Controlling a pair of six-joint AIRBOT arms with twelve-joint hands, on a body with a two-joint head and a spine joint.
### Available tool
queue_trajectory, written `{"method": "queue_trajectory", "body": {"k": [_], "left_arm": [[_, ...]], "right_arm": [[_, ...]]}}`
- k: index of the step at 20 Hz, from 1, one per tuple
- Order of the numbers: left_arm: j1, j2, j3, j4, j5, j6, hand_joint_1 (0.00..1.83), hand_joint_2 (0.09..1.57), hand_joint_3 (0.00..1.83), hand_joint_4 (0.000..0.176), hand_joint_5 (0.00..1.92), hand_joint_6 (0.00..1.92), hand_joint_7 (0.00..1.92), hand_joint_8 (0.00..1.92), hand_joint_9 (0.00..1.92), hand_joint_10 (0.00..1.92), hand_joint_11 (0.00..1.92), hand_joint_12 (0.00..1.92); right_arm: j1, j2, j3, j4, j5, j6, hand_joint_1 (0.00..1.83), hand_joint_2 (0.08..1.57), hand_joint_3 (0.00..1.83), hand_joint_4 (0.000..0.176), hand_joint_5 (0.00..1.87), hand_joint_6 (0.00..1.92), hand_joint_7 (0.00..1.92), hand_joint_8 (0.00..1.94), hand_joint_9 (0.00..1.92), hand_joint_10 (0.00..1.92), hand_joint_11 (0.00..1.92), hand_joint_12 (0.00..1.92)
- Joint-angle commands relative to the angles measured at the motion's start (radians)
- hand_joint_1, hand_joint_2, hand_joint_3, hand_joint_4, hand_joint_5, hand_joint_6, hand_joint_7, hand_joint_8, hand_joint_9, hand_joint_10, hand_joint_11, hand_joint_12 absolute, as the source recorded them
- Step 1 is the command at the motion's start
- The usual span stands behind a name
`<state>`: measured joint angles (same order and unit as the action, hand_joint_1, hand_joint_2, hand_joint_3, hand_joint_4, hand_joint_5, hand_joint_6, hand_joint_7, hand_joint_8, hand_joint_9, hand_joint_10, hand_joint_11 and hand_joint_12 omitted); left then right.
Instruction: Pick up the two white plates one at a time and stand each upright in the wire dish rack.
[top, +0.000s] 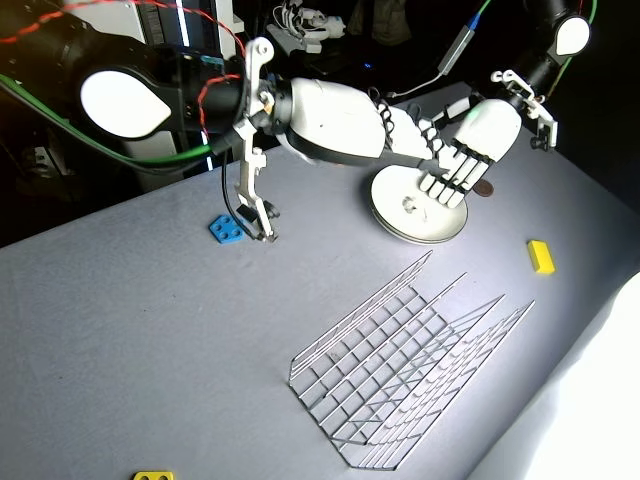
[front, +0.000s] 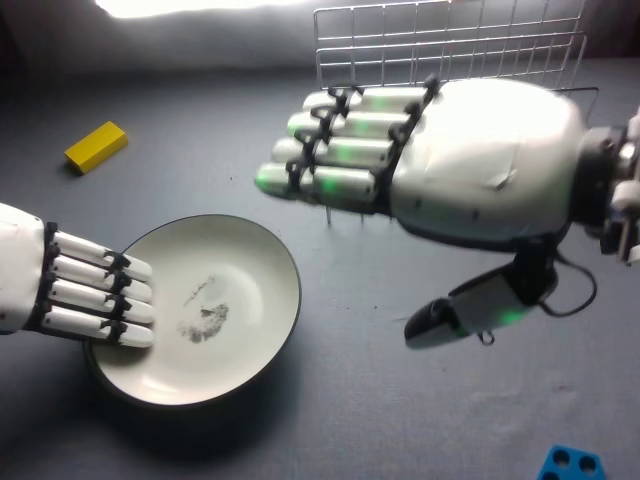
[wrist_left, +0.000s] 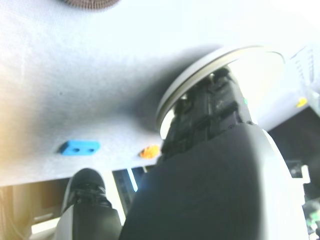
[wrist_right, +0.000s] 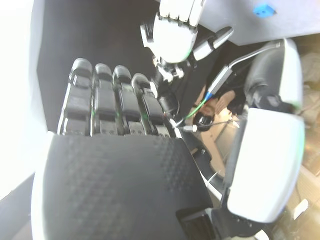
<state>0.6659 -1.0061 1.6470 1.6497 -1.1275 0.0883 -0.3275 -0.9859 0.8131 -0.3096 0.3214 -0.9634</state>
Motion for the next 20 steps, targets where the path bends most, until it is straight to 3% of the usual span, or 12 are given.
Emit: {"method": "queue_trajectory", "body": {"k": [1,4,11,14,20], "left_arm": [[0.005,-0.017,-0.011,-0.014,-0.008,0.005,0.00,0.97,0.01,0.000,0.00,0.00,0.00,0.00,0.00,0.00,0.00,0.00],[0.006,-0.028,-0.036,-0.024,0.009,0.005,0.00,0.98,0.01,0.000,0.00,0.00,0.00,0.00,0.00,0.00,0.00,0.00],[-0.001,-0.065,-0.050,-0.052,0.030,0.005,0.00,0.97,0.00,0.000,0.00,0.00,0.00,0.00,0.00,0.00,0.00,0.00],[-0.010,-0.080,-0.045,-0.052,0.033,0.005,0.00,0.97,0.00,0.000,0.00,0.00,0.00,0.00,0.00,0.00,0.00,0.00],[-0.009,-0.086,-0.043,-0.051,0.033,0.005,0.00,0.97,0.00,0.000,0.00,0.00,0.00,0.00,0.00,0.00,0.00,0.00]], "right_arm": [[0.003,-0.004,0.000,-0.004,0.104,0.006,0.80,0.92,0.03,0.000,0.00,0.00,0.00,0.00,0.00,0.00,0.00,0.00],[0.001,-0.039,0.012,-0.022,0.099,-0.008,0.93,0.92,0.02,0.000,0.00,0.00,0.00,0.00,0.00,0.00,0.00,0.00],[-0.007,-0.114,0.047,-0.022,0.030,-0.094,0.98,0.95,0.02,0.000,0.00,0.00,0.00,0.00,0.00,0.00,0.04,0.04],[-0.026,-0.140,0.063,-0.022,0.016,-0.142,0.99,0.97,0.00,0.000,0.00,0.00,0.00,0.00,0.00,0.00,0.00,0.27],[-0.029,-0.194,0.111,-0.017,-0.018,-0.151,0.97,0.98,0.00,0.000,0.00,0.00,0.00,0.00,0.00,0.00,0.00,0.37]]}}
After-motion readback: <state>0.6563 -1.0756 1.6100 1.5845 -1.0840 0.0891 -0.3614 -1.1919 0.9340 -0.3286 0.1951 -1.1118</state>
